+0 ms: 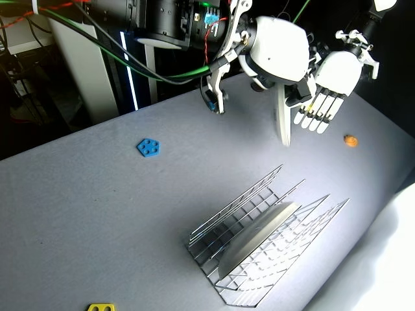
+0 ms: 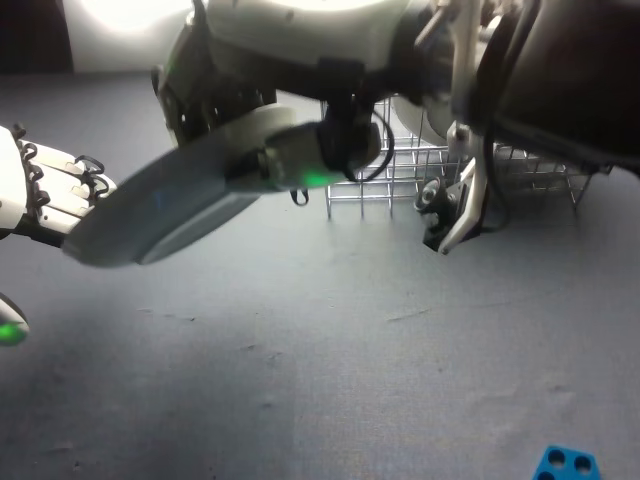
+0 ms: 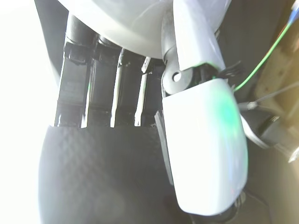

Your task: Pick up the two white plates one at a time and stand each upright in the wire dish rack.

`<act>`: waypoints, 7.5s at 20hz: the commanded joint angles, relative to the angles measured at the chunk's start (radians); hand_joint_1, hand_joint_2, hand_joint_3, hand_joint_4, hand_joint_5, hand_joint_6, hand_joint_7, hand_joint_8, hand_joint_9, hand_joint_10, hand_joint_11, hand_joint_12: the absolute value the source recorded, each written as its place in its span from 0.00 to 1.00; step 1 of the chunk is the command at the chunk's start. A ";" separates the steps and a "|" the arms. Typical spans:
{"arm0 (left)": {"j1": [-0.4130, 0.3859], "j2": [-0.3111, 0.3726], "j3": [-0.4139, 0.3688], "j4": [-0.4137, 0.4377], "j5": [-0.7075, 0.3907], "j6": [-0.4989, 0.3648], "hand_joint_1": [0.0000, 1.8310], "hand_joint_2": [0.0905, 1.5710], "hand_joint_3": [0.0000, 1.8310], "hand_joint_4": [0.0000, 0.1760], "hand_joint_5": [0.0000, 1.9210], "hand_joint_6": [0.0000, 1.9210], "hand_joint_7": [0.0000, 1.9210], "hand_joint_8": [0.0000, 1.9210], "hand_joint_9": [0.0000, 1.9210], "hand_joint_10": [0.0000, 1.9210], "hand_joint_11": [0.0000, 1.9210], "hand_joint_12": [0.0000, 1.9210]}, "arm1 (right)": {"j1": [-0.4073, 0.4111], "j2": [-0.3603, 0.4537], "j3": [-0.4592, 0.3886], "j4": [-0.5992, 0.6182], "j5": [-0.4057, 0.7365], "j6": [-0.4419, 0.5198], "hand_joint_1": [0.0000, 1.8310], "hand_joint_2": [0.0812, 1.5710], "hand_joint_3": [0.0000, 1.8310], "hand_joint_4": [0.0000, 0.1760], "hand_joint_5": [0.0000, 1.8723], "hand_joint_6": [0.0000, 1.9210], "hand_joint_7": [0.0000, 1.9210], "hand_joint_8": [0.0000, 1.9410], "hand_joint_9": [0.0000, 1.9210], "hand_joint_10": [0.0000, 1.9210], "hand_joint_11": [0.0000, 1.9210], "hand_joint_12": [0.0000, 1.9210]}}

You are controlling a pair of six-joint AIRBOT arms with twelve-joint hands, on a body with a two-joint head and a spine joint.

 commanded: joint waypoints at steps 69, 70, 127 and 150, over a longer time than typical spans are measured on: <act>0.025 0.011 0.010 -0.033 0.005 -0.002 0.00 0.73 0.00 0.00 0.09 0.00 0.09 0.00 0.07 0.00 0.00 0.16 | 0.057 0.249 0.137 0.699 0.024 -0.111 0.75 0.69 0.00 0.00 0.49 0.57 0.52 0.46 0.48 0.60 0.36 0.67; 0.025 0.011 0.010 -0.033 0.005 -0.002 0.00 0.73 0.00 0.00 0.09 0.00 0.08 0.00 0.07 0.00 0.00 0.15 | 0.054 0.247 0.140 0.699 0.021 -0.111 0.75 0.69 0.00 0.00 0.49 0.57 0.52 0.45 0.48 0.60 0.36 0.66; 0.021 0.010 0.008 -0.033 0.005 -0.002 0.00 0.73 0.00 0.00 0.10 0.00 0.09 0.00 0.07 0.00 0.00 0.15 | -0.044 0.128 0.255 0.696 0.019 -0.135 0.57 0.75 0.00 0.00 0.31 0.23 0.38 0.14 0.28 0.33 0.12 0.73; -0.051 0.011 -0.028 -0.115 -0.066 -0.033 0.00 0.73 0.00 0.00 0.09 0.00 0.08 0.00 0.07 0.00 0.00 0.14 | 0.076 0.278 0.100 0.187 0.340 -0.300 0.56 0.72 0.00 0.00 0.31 0.24 0.37 0.13 0.26 0.35 0.11 0.75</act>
